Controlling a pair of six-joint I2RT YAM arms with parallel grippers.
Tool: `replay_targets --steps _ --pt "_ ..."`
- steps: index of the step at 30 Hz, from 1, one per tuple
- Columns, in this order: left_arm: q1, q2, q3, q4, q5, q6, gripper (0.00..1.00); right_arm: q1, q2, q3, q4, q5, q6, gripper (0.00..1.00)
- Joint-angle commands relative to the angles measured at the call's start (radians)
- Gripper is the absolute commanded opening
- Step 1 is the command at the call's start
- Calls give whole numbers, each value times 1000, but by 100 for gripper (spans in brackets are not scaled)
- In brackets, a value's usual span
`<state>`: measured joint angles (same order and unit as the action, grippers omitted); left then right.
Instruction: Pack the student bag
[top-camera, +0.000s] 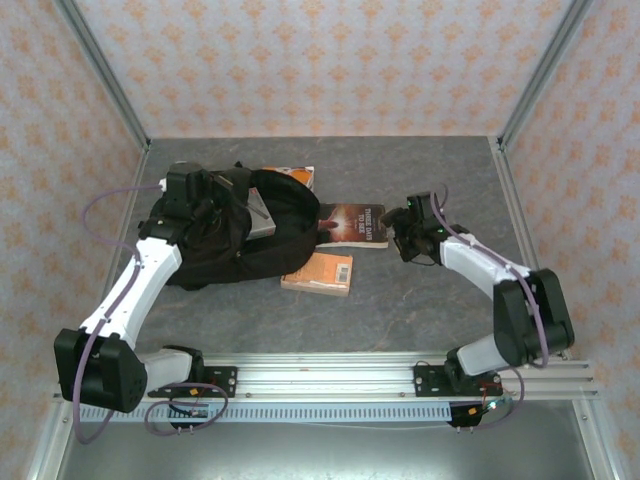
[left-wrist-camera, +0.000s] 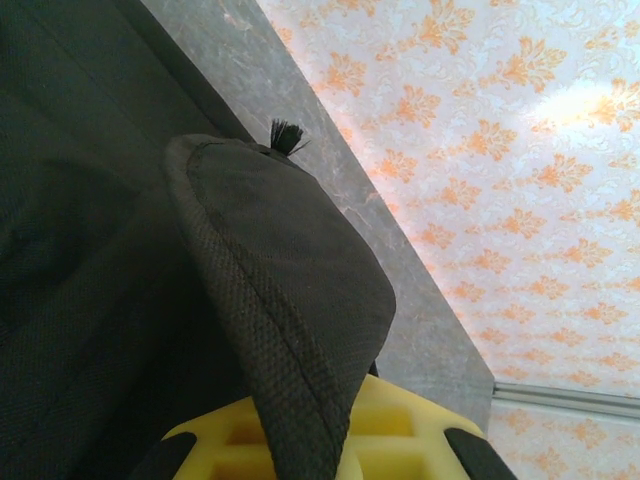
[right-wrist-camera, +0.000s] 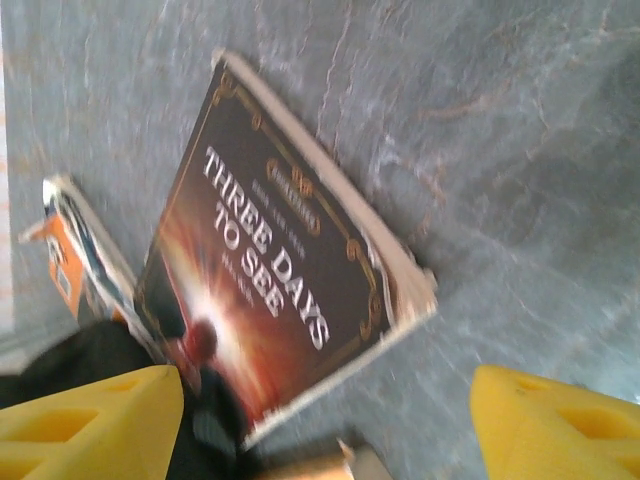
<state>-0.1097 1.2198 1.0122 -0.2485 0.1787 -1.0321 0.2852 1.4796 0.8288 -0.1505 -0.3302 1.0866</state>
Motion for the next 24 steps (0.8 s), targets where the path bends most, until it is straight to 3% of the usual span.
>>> replay_targets --steps 1,5,9,12,14,18,21,24 --pt "-8 15 6 5 -9 -12 0 -15 100 34 146 -38 122 75" --pt "-8 13 11 -1 -7 -8 0 -22 212 86 168 -48 146 72" --pt "-5 8 18 -3 -5 -7 0 -20 275 74 228 -64 181 60" --pt "2 13 19 0 5 -10 0 -21 291 66 250 -70 176 40" --pt "8 18 19 5 14 -13 0 -20 290 70 252 -71 154 22" --pt "10 26 22 6 22 -12 0 -22 294 109 186 -65 88 0" --pt "9 35 36 -2 30 5 1 -23 285 125 132 -50 40 0" --pt "3 43 65 -17 34 38 20 -27 246 131 56 -3 -23 0"
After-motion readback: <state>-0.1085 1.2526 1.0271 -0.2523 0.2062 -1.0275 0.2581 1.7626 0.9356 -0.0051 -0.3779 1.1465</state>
